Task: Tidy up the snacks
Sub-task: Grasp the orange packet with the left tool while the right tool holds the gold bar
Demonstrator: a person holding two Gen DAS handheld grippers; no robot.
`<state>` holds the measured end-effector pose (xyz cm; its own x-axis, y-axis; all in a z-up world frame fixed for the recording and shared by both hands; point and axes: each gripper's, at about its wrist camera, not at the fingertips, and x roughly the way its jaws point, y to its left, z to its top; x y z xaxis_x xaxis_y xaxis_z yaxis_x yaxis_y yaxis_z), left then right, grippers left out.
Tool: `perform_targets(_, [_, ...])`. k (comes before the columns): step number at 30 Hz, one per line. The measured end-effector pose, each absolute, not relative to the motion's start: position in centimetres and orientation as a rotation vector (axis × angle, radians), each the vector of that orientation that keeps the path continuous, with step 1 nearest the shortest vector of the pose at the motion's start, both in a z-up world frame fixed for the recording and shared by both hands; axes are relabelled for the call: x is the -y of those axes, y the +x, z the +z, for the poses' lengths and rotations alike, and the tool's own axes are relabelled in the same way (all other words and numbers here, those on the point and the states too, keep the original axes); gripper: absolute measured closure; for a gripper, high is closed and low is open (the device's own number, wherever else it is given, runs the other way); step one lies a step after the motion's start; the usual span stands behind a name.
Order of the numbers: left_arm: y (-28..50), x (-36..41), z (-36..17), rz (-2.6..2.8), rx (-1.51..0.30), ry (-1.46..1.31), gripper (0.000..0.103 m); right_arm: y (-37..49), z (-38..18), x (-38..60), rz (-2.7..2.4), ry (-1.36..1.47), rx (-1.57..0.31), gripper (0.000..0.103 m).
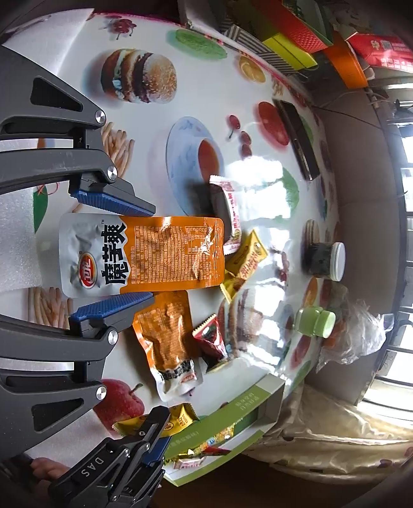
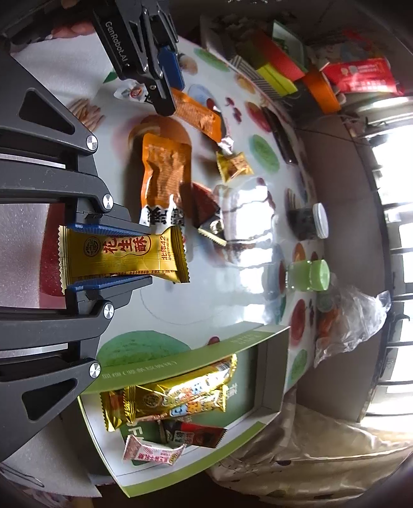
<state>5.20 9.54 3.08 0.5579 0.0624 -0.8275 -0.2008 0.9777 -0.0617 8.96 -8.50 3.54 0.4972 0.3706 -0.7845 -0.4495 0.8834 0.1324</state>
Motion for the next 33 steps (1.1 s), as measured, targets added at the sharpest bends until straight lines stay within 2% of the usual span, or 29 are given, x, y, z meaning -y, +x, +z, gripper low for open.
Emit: perform_targets(33, [7.9, -6.0, 7.6, 0.028, -0.88, -0.126, 0.053, 9.6, 7.1, 11.2, 0.444, -0.04, -0.849, 0.081])
